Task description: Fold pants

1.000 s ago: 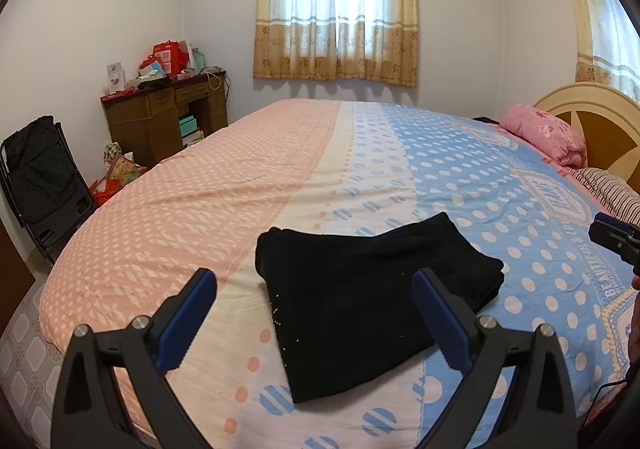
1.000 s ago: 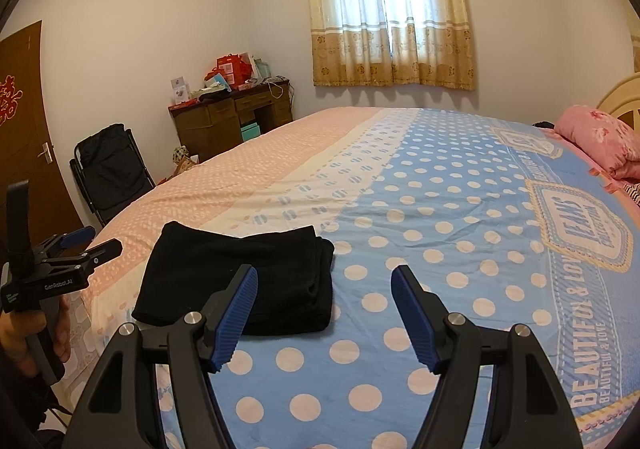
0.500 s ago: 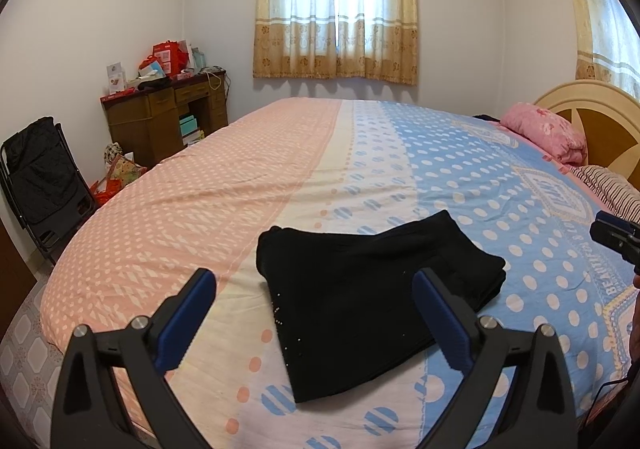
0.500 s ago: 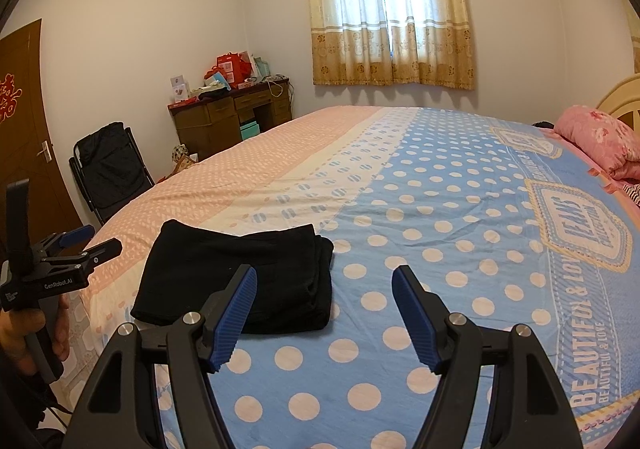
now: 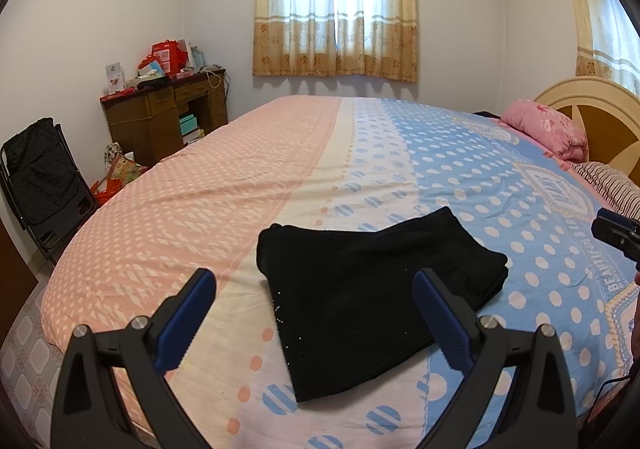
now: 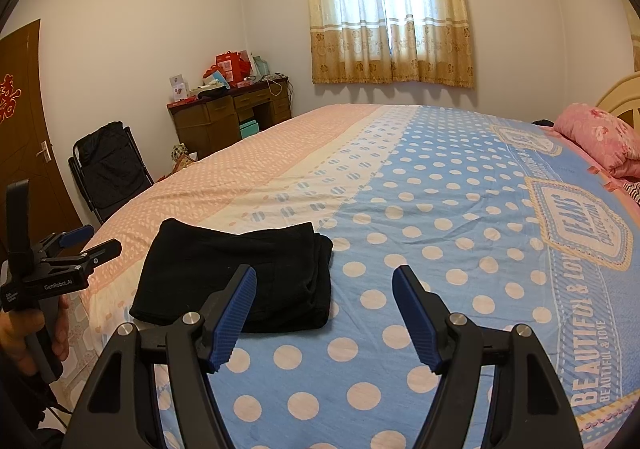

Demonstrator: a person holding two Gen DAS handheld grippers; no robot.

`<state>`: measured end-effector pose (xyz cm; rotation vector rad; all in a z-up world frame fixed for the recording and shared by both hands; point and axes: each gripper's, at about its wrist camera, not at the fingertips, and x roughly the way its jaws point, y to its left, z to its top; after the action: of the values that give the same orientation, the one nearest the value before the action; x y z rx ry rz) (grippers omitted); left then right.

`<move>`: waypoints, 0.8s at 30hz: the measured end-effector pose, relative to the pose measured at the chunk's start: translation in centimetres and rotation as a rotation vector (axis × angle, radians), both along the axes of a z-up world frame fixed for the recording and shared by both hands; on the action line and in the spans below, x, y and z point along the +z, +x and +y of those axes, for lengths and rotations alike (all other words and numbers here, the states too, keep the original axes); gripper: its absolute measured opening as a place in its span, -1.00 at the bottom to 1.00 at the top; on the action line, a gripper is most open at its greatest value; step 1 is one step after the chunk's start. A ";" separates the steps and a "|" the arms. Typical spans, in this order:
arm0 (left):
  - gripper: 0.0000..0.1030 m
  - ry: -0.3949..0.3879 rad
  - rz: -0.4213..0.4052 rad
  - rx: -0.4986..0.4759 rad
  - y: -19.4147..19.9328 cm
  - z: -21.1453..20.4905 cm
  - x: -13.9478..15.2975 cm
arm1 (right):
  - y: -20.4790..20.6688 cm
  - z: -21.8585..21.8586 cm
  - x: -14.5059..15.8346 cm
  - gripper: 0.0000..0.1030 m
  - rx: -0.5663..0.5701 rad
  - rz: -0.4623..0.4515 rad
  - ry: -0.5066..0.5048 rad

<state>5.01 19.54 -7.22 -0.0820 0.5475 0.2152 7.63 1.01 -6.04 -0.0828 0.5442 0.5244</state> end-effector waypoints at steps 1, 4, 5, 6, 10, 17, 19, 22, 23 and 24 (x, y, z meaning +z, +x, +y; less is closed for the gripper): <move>0.96 0.001 0.001 -0.002 0.0 0.0 0.0 | 0.0 0.0 0.0 0.40 0.001 0.000 0.000; 1.00 0.002 0.006 0.001 -0.1 0.2 -0.2 | 0.0 0.0 0.0 0.40 0.002 -0.002 0.002; 1.00 0.002 0.010 0.002 -0.1 0.2 -0.2 | 0.0 0.0 0.0 0.40 0.002 -0.003 0.002; 1.00 0.003 0.015 0.007 0.0 0.2 -0.3 | -0.1 0.0 0.1 0.40 0.005 -0.011 0.007; 1.00 0.003 0.016 0.010 0.1 0.0 -0.1 | -0.7 0.0 0.5 0.40 0.020 -0.048 0.025; 1.00 -0.003 -0.020 0.020 -0.3 0.1 0.8 | -1.3 0.5 0.8 0.40 0.040 -0.078 0.010; 1.00 -0.013 -0.031 0.015 -0.5 0.2 1.0 | -1.5 0.6 0.9 0.40 0.046 -0.087 0.009; 1.00 -0.008 -0.033 0.016 -0.4 0.1 1.2 | -1.9 0.7 1.0 0.40 0.058 -0.098 0.011; 1.00 -0.006 -0.029 0.018 -0.4 0.1 1.2 | -1.9 0.8 1.0 0.40 0.061 -0.099 0.008; 1.00 -0.006 -0.026 0.018 -0.3 0.2 1.1 | -1.9 0.9 1.0 0.40 0.062 -0.100 0.006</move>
<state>4.71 19.69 -6.08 -0.0957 0.5219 0.2300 5.70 1.90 -5.03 -0.1201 0.4435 0.5796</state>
